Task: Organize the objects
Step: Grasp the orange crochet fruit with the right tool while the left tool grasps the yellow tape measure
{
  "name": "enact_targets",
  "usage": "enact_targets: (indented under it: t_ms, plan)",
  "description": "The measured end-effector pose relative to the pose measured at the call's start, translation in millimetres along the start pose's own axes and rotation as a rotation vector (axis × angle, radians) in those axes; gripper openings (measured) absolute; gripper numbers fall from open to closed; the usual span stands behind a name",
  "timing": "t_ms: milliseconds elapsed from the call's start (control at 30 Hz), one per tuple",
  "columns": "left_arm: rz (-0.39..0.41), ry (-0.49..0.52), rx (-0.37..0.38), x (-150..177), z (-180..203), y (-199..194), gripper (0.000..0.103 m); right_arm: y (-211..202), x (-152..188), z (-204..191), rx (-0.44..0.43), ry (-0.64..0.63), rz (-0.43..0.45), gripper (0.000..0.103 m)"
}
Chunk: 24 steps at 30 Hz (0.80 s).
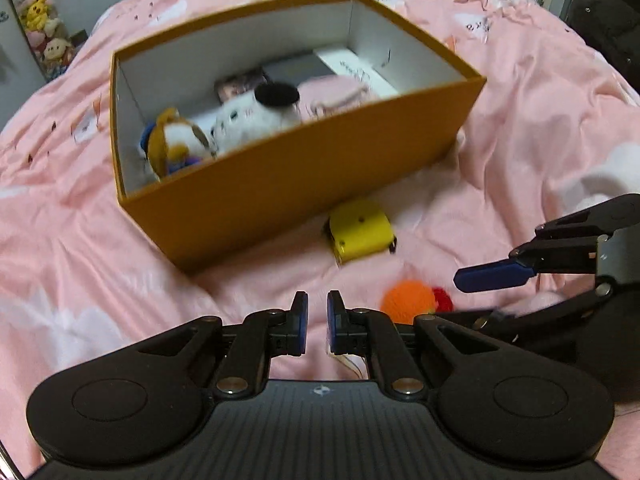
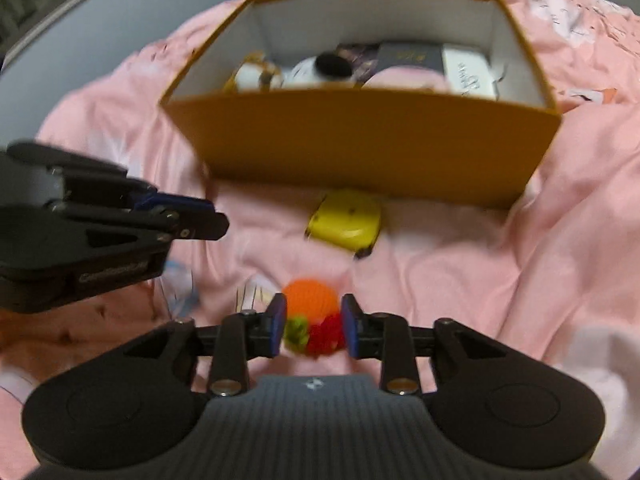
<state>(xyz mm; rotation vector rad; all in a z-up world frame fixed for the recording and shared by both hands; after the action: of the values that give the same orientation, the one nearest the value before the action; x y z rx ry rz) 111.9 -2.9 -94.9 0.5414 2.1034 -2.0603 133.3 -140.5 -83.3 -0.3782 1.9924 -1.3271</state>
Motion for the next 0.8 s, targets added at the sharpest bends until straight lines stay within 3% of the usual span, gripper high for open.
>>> enact_targets:
  t_ms: [300, 533, 733, 767, 800]
  plan:
    - [0.012, -0.029, -0.022, 13.3, -2.2, -5.1, 0.01, 21.8, 6.5, -14.3, 0.1, -0.101, -0.032, 0.046]
    - [0.022, -0.046, -0.018, 14.1, -3.5, -7.1, 0.01, 31.5, 4.7, -2.8, 0.104, -0.045, -0.037, 0.041]
    - [0.08, -0.046, 0.073, 6.7, -3.9, -14.6, 0.01, -4.6, 2.3, 7.8, 0.073, 0.021, 0.057, 0.018]
    - [0.084, -0.05, 0.081, 3.7, -4.6, -14.6, 0.01, -9.9, 0.1, 13.7, 0.074, 0.044, 0.066, 0.0]
    - [0.093, -0.053, 0.088, 1.0, -5.6, -15.0, 0.01, -14.0, -1.6, 19.5, 0.081, 0.064, 0.077, 0.0]
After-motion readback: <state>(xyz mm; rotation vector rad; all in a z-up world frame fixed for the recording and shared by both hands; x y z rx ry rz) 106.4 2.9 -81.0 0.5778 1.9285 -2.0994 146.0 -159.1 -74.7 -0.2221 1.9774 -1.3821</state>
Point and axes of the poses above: each gripper's, at about its wrist camera, not at the fingertips, and y roughly the way its jaws point, z to its right, x to its underside, the point moved 3 cm from there along y, roughly the way its jaws point, and after that the axes turned 7 degrees about -z, right-handed, at the moved point
